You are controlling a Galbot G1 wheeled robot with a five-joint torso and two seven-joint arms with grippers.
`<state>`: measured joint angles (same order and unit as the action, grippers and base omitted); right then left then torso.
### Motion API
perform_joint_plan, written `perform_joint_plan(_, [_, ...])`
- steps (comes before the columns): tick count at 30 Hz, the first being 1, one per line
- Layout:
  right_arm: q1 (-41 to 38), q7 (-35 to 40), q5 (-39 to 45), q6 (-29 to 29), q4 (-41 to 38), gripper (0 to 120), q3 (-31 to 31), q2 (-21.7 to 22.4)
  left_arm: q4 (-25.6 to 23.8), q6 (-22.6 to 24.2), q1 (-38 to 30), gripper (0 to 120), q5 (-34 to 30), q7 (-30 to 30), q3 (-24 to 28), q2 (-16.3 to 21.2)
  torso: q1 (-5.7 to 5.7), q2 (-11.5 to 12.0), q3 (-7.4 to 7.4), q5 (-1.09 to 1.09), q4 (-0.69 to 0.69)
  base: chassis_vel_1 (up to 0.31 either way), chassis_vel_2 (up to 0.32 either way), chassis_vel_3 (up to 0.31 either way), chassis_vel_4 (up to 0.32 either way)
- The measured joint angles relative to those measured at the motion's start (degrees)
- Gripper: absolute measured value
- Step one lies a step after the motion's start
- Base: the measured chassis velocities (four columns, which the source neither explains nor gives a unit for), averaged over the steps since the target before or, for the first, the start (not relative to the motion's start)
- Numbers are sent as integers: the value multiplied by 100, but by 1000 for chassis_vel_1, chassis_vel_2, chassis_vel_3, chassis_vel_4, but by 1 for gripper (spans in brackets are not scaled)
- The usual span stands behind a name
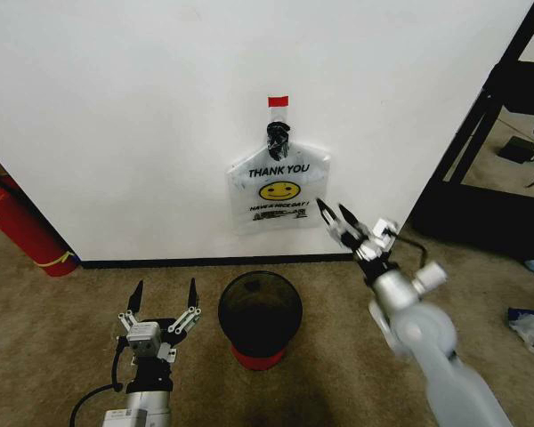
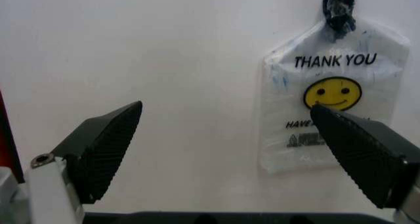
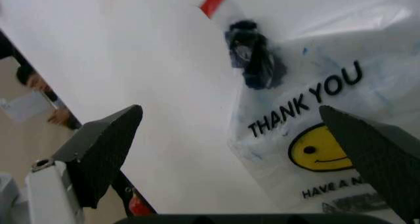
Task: Pick up the garbage bag from the wall and place it over the trash bin.
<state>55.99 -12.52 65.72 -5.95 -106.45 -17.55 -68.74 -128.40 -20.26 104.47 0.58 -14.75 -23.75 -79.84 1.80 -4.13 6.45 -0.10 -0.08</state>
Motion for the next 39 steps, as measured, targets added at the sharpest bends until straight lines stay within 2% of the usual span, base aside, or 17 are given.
perform_joint_plan(6, [-1180, 28, 435, -93, 1203, 100, 398, -371, -2, -106, 117, 100, 137, -22, -35, -90, 0, 0, 0, -1, 0, 0, 0, 0, 0])
perform_joint_plan(11, [-1709, -52, 553, -120, 1782, 100, 526, -589, -2, -119, 136, 100, 173, -36, -53, -145, 0, 0, -1, -1, -1, 0, 0, 0, 0])
perform_joint_plan(23, [-2239, -333, 512, -132, 2642, 97, 745, -784, -5, -149, 156, 100, 225, -40, -48, -302, 0, 0, -1, -1, -2, 0, 0, 0, 0])
perform_joint_plan(27, [-2412, -458, 430, -132, 2932, 79, 828, -882, 9, -163, 150, 100, 226, -42, -55, -341, -1, 0, -1, -1, -1, 0, 0, 0, 0])
perform_joint_plan(28, [-2412, -458, 430, -132, 2932, 79, 828, -882, 9, -163, 150, 100, 226, -42, -55, -341, -1, 0, -1, -1, -1, 0, 0, 0, 0])
perform_joint_plan(32, [-2492, -569, 319, -131, 3029, 63, 924, -896, -5, -180, 152, 100, 226, -43, -62, -371, -1, 0, -1, 0, -1, 0, 0, 0, 0])
perform_joint_plan(33, [-2492, -569, 319, -131, 3029, 63, 924, -896, -5, -180, 152, 100, 226, -43, -62, -371, -1, 0, -1, 0, -1, 0, 0, 0, 0])
perform_joint_plan(34, [-2514, -577, 304, -123, 3055, 56, 927, -907, -12, -185, 151, 100, 223, -44, -64, -373, -1, 0, -1, -1, -1, 0, 0, 0, 0])
perform_joint_plan(39, [-2608, -577, 192, -80, 3199, 52, 919, -932, -45, -198, 148, 100, 205, -30, -55, -372, -1, 0, -1, 0, -1, 0, 0, 0, 0])
